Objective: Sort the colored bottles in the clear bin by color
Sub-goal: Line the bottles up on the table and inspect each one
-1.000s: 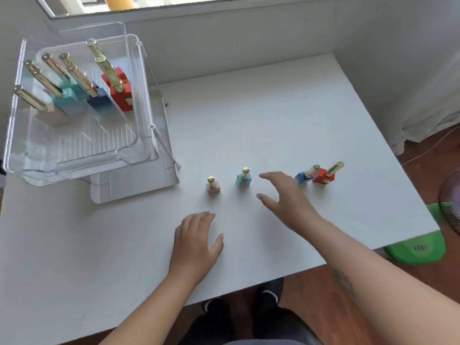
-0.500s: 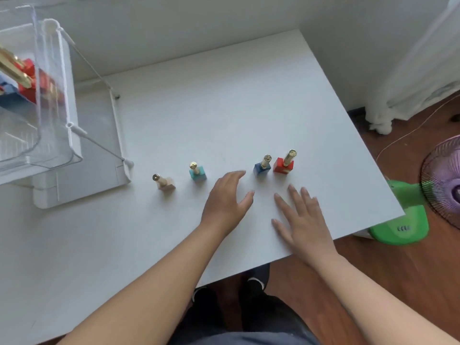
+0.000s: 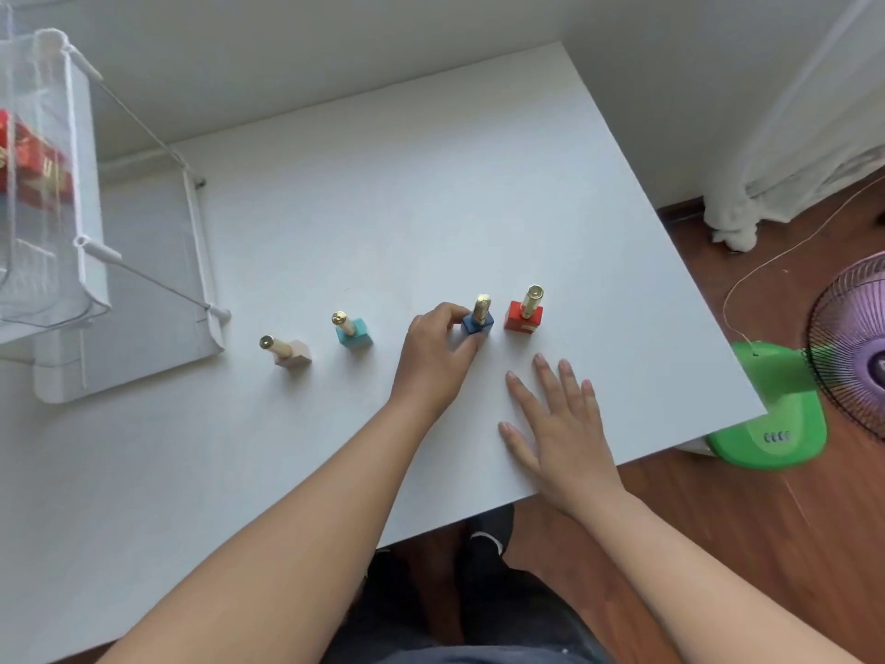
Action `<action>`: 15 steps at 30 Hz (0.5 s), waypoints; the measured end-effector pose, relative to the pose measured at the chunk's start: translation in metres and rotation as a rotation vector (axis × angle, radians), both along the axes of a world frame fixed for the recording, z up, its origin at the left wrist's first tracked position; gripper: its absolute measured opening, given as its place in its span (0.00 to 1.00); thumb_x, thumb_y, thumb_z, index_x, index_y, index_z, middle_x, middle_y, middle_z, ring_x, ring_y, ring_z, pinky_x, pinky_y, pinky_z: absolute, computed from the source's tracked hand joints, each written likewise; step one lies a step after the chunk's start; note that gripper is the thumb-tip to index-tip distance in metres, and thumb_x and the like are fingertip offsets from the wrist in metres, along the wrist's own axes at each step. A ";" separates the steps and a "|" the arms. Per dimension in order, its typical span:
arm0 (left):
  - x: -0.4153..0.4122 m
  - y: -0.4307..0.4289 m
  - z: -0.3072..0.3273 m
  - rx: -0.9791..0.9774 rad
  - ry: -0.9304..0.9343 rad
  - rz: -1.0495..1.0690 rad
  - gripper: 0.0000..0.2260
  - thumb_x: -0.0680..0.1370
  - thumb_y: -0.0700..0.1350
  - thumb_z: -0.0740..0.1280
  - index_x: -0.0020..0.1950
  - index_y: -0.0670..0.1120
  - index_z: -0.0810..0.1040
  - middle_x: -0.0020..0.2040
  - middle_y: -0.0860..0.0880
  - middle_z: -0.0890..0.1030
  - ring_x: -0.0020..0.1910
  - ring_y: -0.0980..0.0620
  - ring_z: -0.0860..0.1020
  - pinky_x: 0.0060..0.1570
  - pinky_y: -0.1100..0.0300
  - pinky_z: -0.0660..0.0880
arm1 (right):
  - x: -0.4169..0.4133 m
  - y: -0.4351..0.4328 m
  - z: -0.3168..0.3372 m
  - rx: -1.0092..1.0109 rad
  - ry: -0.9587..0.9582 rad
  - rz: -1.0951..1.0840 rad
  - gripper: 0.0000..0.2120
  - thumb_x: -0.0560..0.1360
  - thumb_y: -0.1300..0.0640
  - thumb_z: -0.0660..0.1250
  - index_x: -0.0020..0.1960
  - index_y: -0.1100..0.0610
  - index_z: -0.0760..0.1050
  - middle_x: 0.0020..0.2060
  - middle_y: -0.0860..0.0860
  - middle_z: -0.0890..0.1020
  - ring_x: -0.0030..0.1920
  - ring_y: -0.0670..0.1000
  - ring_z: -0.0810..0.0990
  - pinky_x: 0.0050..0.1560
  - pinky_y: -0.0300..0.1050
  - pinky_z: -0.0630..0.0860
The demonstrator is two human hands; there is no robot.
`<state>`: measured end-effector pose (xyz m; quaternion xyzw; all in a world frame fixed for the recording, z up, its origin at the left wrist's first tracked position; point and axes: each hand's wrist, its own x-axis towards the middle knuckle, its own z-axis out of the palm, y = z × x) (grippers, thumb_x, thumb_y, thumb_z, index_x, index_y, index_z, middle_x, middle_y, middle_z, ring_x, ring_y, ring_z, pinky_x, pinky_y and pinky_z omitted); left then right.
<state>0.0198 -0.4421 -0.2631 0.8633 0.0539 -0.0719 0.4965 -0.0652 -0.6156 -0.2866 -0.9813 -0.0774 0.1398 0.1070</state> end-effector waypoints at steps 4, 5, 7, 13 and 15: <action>-0.007 0.015 0.018 -0.101 0.018 0.002 0.05 0.74 0.50 0.71 0.47 0.58 0.77 0.48 0.59 0.81 0.49 0.63 0.78 0.46 0.72 0.71 | 0.014 0.010 0.033 0.386 -0.154 -0.094 0.16 0.76 0.49 0.66 0.61 0.55 0.77 0.61 0.52 0.77 0.64 0.52 0.72 0.62 0.50 0.74; -0.010 0.020 0.023 -0.116 0.015 -0.003 0.06 0.74 0.50 0.72 0.46 0.58 0.77 0.48 0.59 0.82 0.48 0.64 0.78 0.47 0.73 0.72 | 0.020 0.015 0.045 0.504 -0.157 -0.141 0.14 0.76 0.50 0.66 0.59 0.55 0.78 0.56 0.49 0.78 0.58 0.48 0.75 0.56 0.45 0.77; -0.014 0.031 0.035 -0.159 0.024 -0.007 0.05 0.73 0.50 0.73 0.46 0.57 0.79 0.46 0.58 0.83 0.47 0.64 0.79 0.48 0.72 0.74 | 0.036 0.028 0.073 0.694 -0.163 -0.234 0.12 0.76 0.49 0.66 0.58 0.52 0.77 0.50 0.43 0.78 0.50 0.41 0.78 0.48 0.33 0.76; -0.026 0.067 0.065 -0.294 0.104 -0.081 0.07 0.71 0.48 0.74 0.48 0.53 0.82 0.45 0.55 0.86 0.47 0.58 0.83 0.49 0.62 0.80 | 0.078 0.061 0.136 0.929 0.042 -0.242 0.16 0.76 0.49 0.67 0.63 0.44 0.73 0.53 0.41 0.80 0.52 0.38 0.78 0.52 0.33 0.74; -0.029 0.076 0.073 -0.299 0.116 -0.100 0.07 0.71 0.46 0.74 0.47 0.53 0.82 0.44 0.52 0.85 0.46 0.55 0.83 0.48 0.63 0.80 | 0.081 0.069 0.145 0.955 0.133 -0.204 0.15 0.76 0.52 0.67 0.63 0.44 0.75 0.53 0.42 0.82 0.53 0.40 0.80 0.57 0.42 0.76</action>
